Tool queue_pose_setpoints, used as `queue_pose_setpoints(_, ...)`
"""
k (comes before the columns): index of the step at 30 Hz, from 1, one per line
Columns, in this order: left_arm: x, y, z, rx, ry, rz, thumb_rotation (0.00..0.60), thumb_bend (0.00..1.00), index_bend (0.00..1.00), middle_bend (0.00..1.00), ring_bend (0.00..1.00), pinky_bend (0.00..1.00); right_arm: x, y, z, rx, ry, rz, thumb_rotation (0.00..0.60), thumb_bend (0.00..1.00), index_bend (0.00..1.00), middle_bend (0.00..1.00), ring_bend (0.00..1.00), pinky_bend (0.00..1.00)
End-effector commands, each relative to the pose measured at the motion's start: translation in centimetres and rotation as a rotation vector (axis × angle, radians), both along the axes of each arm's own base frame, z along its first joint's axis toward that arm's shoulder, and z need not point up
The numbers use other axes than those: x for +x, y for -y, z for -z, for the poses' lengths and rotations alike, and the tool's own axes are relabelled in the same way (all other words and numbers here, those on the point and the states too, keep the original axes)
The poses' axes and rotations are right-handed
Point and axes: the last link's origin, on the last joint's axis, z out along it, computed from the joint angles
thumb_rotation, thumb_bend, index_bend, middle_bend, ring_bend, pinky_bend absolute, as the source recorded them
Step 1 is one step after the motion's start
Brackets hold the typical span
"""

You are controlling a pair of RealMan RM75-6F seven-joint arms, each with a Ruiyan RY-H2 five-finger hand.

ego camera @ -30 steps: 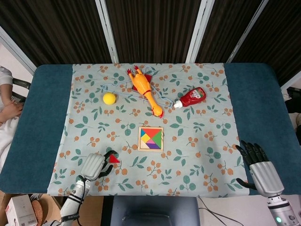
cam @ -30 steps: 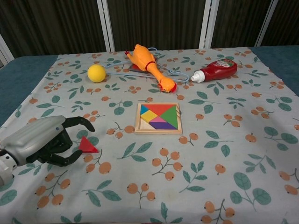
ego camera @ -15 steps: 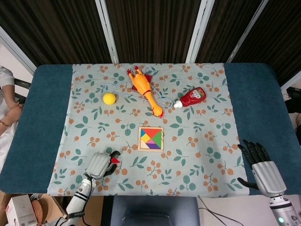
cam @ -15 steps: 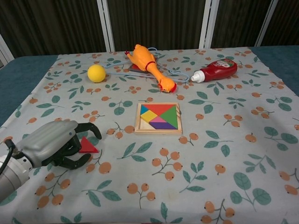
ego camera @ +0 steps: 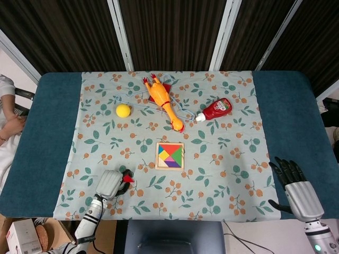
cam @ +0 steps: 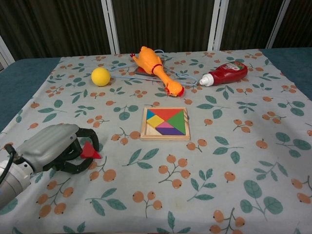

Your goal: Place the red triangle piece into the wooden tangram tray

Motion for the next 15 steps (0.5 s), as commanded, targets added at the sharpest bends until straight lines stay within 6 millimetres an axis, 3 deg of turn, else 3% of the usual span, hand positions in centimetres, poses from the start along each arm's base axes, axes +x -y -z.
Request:
queue_pose_setpoints(1, 0.1, -0.1, 0.0, 0.007, 0.006, 0.002, 0.6, 0.4, 0.54, 1.0, 1.0, 1.0, 0.0, 0.0, 0.0, 0.0, 0.0, 0.0, 0.6, 0.2, 0.0, 0.0, 0.0, 0.0)
queue_pose_setpoints(4, 0.4, -0.3, -0.2, 0.025, 0.024, 0.007, 0.6, 0.4, 0.61, 1.0, 1.0, 1.0, 0.0, 0.0, 0.0, 0.002, 0.0, 0.0, 0.6, 0.2, 0.0, 0.0, 0.0, 0.0)
queue_pose_setpoints(9, 1.5, -0.7, -0.4, 0.042, 0.066, 0.011, 0.6, 0.4, 0.64, 1.0, 1.0, 1.0, 0.0, 0.0, 0.0, 0.003, 0.003, -0.002, 0.6, 0.2, 0.0, 0.0, 0.0, 0.0)
queue_pose_setpoints(15, 5.1, -1.2, -0.2, 0.016, 0.143, 0.028, 0.6, 0.4, 0.63, 1.0, 1.0, 1.0, 0.0, 0.0, 0.1, 0.012, 0.004, -0.003, 0.6, 0.2, 0.0, 0.0, 0.0, 0.0)
